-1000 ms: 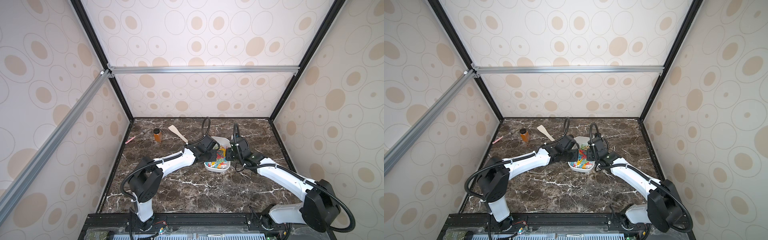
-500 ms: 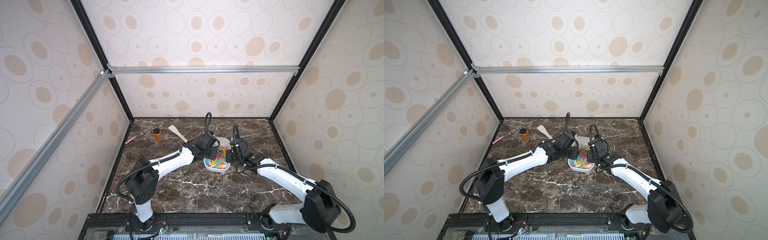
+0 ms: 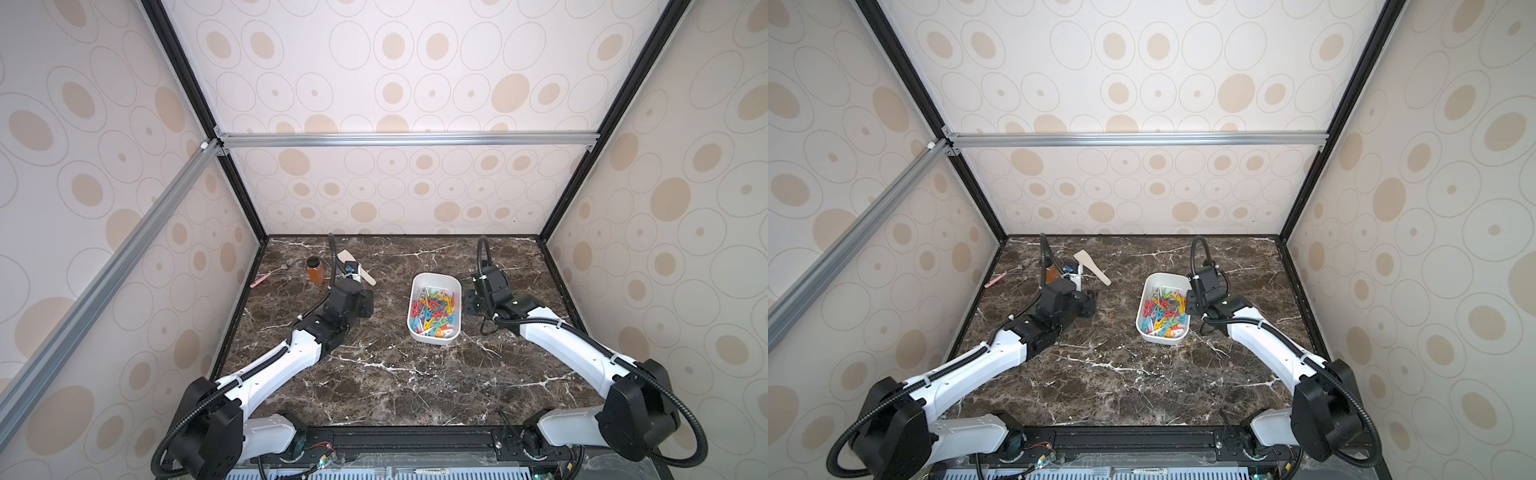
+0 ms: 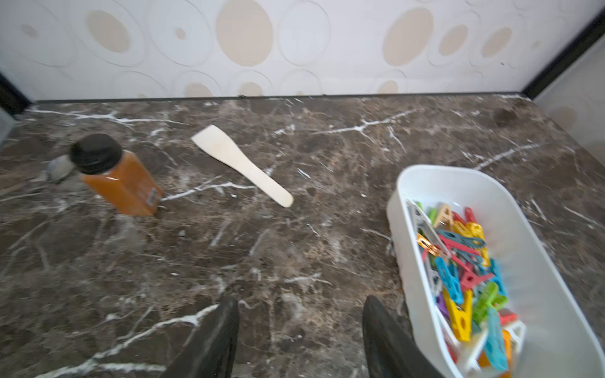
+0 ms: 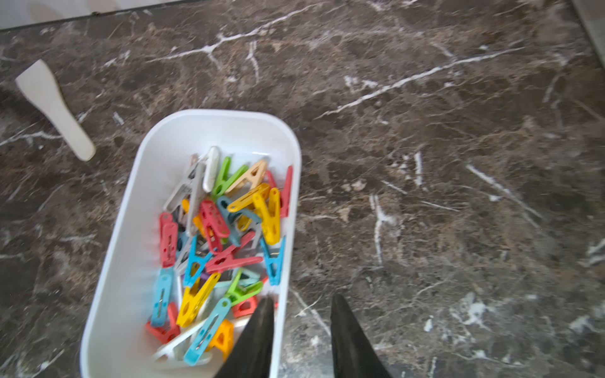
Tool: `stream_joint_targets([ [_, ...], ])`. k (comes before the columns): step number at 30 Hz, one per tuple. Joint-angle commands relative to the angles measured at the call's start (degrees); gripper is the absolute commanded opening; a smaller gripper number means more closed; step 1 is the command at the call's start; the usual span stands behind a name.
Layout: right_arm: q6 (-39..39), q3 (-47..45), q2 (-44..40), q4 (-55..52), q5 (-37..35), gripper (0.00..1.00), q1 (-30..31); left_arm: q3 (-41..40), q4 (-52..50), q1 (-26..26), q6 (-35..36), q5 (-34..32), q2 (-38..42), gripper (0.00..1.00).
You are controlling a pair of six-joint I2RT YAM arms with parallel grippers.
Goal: Put the clothespins into the storage box
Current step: Place the clothespin in the storage box, then reset both arms
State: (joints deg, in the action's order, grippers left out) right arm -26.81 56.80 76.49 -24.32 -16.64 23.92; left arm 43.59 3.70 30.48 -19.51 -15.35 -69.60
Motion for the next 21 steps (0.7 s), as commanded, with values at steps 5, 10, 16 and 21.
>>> stream_joint_targets([
  [5, -1.02, -3.77, -6.27, 0.88, -9.64, 0.44, -11.79, -9.36, 18.51, -5.75, 6.13, -16.84, 3.89, 0.73],
  [10, 6.15, -18.01, -12.34, 20.34, -18.83, 0.67, -16.23, -18.99, 36.3, -10.3, 13.02, -27.0, 0.66, 0.81],
  [16, 12.63, -24.08, -8.58, 33.25, -22.06, 0.72, -18.02, -28.32, 53.51, -16.19, 18.6, -25.68, -0.28, 0.89],
  [21, 12.45, -26.79, -4.26, 41.67, -19.39, 0.72, -18.17, -32.81, 56.03, -21.62, 15.51, -17.36, 0.56, 0.93],
])
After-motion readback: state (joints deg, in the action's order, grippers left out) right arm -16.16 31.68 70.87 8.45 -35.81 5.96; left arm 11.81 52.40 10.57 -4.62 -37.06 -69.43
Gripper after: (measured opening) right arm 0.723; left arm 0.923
